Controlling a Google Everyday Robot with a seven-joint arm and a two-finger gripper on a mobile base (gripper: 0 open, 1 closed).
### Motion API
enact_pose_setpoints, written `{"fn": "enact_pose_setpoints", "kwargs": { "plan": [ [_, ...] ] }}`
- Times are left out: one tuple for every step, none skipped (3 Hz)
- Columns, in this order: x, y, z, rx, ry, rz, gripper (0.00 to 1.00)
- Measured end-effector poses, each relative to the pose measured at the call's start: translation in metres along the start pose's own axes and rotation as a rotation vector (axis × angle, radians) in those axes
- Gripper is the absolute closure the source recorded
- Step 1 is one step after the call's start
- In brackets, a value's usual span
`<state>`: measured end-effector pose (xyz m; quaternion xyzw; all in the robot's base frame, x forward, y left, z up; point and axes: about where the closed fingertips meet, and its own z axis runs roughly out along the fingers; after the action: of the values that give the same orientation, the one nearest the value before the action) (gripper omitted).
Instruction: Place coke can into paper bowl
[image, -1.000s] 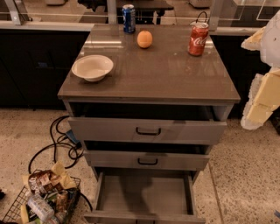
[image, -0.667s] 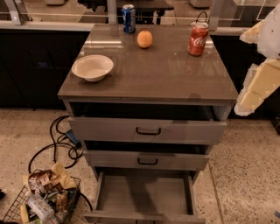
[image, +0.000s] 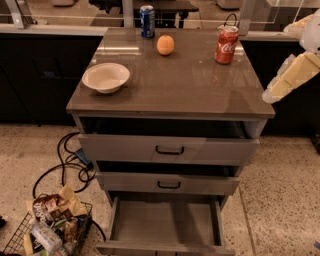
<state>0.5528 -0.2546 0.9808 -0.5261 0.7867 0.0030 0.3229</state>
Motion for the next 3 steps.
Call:
{"fn": "enact_pose_setpoints", "kwargs": {
  "plan": [
    [0.007, -0.037, 0.021, 0.062, -0.156, 0.077, 0.00],
    [0.015, -0.071, 0.040, 0.145, -0.336, 0.140, 0.00],
    [0.016, -0.101, 0.058, 0.199, -0.455, 0.161, 0.00]
  ]
}}
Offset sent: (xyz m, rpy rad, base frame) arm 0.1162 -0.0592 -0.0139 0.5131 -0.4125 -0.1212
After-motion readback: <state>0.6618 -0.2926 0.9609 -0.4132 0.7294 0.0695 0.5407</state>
